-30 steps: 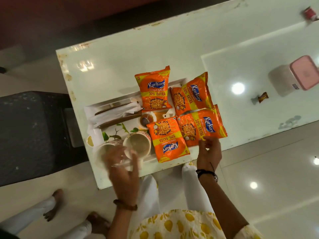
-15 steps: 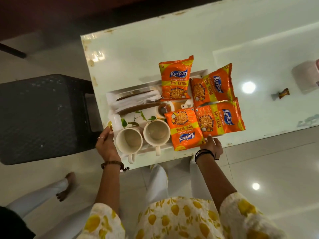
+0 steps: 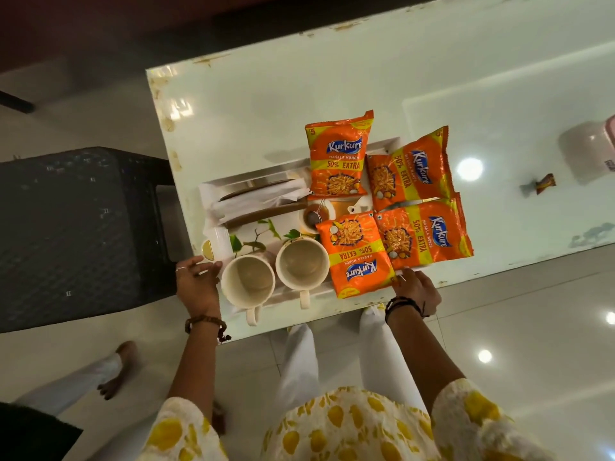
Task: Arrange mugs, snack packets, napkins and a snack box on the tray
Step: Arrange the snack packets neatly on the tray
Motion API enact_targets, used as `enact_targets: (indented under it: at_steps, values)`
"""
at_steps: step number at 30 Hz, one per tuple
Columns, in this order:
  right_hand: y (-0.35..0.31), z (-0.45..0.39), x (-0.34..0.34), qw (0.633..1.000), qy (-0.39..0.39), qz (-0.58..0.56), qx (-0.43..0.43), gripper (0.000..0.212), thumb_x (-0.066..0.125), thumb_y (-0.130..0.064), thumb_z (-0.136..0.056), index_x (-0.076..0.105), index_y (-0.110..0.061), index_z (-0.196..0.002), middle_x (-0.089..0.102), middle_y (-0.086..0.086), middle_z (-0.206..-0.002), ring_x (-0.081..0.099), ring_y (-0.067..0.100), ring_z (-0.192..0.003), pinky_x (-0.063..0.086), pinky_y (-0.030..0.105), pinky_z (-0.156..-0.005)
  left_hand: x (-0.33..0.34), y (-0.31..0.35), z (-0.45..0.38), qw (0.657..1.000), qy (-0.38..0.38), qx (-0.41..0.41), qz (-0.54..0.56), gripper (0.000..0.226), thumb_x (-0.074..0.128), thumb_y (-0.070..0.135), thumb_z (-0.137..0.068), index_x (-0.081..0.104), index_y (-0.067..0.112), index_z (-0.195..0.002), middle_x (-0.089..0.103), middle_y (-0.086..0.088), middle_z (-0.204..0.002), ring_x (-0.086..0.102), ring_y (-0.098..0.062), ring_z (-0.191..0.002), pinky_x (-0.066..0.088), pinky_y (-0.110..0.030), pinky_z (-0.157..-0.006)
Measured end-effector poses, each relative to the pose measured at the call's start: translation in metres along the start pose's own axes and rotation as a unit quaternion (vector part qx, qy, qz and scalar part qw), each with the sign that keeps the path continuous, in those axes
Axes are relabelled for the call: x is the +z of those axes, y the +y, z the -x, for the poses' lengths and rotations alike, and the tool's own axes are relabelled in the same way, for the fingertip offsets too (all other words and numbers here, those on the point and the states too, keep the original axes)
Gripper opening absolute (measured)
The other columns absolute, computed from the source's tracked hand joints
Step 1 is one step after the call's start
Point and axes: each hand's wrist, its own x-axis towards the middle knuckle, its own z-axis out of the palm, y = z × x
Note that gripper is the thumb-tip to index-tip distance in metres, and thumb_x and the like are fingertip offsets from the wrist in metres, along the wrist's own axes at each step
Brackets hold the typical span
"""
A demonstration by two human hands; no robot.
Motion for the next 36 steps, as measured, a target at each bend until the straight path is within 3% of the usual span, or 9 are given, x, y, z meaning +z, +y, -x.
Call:
enact_targets:
  at_steps: [2, 4, 8, 13, 14, 16, 19, 27, 36]
  values:
    - [0.001, 0.001, 0.001, 1.000, 0.011, 0.018, -0.008, 0.031, 0.069, -0.012, -0.077, 0.067, 0.001, -0.106, 0.069, 0.024, -0.102, 0.067, 0.033, -0.084, 0.057, 0.042, -0.081, -0.002, -0.001, -0.006, 0.995, -0.023, -0.065, 0.077, 0.015, 0.048, 0.003, -0.091, 0.053, 0.017, -0.090, 0.065, 0.002, -0.070, 0.064, 0.000, -0.058, 0.050, -0.026, -0.072]
    - [0.004, 0.001, 0.002, 0.999, 0.018, 0.022, -0.015, 0.030, 0.069, -0.015, -0.076, 0.067, -0.001, -0.103, 0.070, 0.022, -0.100, 0.067, 0.036, -0.091, 0.054, 0.049, -0.088, -0.003, -0.001, -0.010, 0.986, -0.025, -0.109, 0.124, 0.018, 0.042, 0.005, -0.093, 0.057, 0.016, -0.094, 0.068, 0.007, -0.060, 0.063, -0.004, -0.058, 0.049, -0.025, -0.071]
    - [0.004, -0.006, 0.001, 0.999, 0.008, 0.020, -0.030, 0.027, 0.069, -0.015, -0.075, 0.069, -0.003, -0.099, 0.070, 0.020, -0.096, 0.067, 0.036, -0.089, 0.055, 0.050, -0.086, 0.003, -0.001, -0.009, 0.986, -0.039, -0.105, 0.125, 0.038, 0.050, -0.004, -0.088, 0.050, -0.005, -0.126, 0.062, -0.014, -0.095, 0.059, -0.024, -0.085, 0.049, -0.035, -0.084]
    - [-0.025, -0.027, -0.002, 0.999, 0.013, 0.006, -0.036, 0.026, 0.068, -0.014, -0.075, 0.069, -0.003, -0.098, 0.070, 0.022, -0.099, 0.066, 0.037, -0.091, 0.054, 0.050, -0.087, 0.034, 0.013, -0.002, 0.983, -0.085, -0.107, 0.121, 0.039, 0.041, 0.000, -0.093, 0.044, -0.004, -0.131, 0.054, -0.017, -0.112, 0.056, -0.021, -0.082, 0.048, -0.028, -0.075]
    - [-0.034, -0.034, -0.001, 0.999, 0.015, 0.004, -0.037, 0.026, 0.068, -0.014, -0.074, 0.068, -0.003, -0.098, 0.070, 0.022, -0.100, 0.066, 0.037, -0.092, 0.054, 0.050, -0.087, 0.043, 0.018, 0.000, 0.984, -0.100, -0.101, 0.112, 0.039, 0.042, 0.000, -0.092, 0.044, -0.004, -0.131, 0.056, -0.016, -0.111, 0.057, -0.020, -0.082, 0.051, -0.024, -0.070]
    - [-0.051, -0.046, -0.001, 0.999, 0.014, 0.002, -0.045, 0.027, 0.067, -0.015, -0.073, 0.069, -0.003, -0.097, 0.070, 0.022, -0.099, 0.066, 0.037, -0.092, 0.054, 0.050, -0.087, 0.061, 0.025, 0.004, 0.984, -0.107, -0.087, 0.111, 0.039, 0.045, -0.005, -0.090, 0.047, -0.005, -0.129, 0.069, -0.006, -0.084, 0.062, -0.012, -0.070, 0.052, -0.013, -0.058]
    - [-0.077, -0.063, 0.003, 0.998, 0.007, 0.001, -0.056, 0.026, 0.066, -0.016, -0.072, 0.070, -0.004, -0.094, 0.071, 0.022, -0.095, 0.066, 0.037, -0.090, 0.054, 0.050, -0.086, 0.088, 0.039, 0.006, 0.985, -0.100, -0.075, 0.120, 0.040, 0.051, -0.010, -0.086, 0.051, -0.004, -0.125, 0.067, 0.014, -0.050, 0.061, -0.009, -0.063, 0.052, -0.014, -0.054]
    - [-0.152, -0.104, 0.018, 0.996, -0.021, 0.010, -0.088, 0.028, 0.065, -0.018, -0.071, 0.071, -0.003, -0.094, 0.072, 0.021, -0.093, 0.066, 0.037, -0.090, 0.054, 0.050, -0.086, 0.159, 0.080, 0.016, 0.981, -0.113, -0.050, 0.147, 0.040, 0.050, -0.011, -0.086, 0.050, -0.005, -0.125, 0.066, 0.016, -0.048, 0.056, -0.013, -0.071, 0.049, -0.023, -0.067]
    - [-0.197, -0.118, 0.029, 0.990, -0.030, 0.069, -0.119, 0.029, 0.062, -0.023, -0.078, 0.071, -0.005, -0.099, 0.072, 0.019, -0.099, 0.063, 0.036, -0.096, 0.050, 0.039, -0.087, 0.186, 0.103, 0.017, 0.985, -0.099, -0.035, 0.136, 0.039, 0.053, -0.012, -0.084, 0.055, -0.002, -0.121, 0.064, 0.016, -0.044, 0.056, -0.015, -0.070, 0.052, -0.014, -0.054]
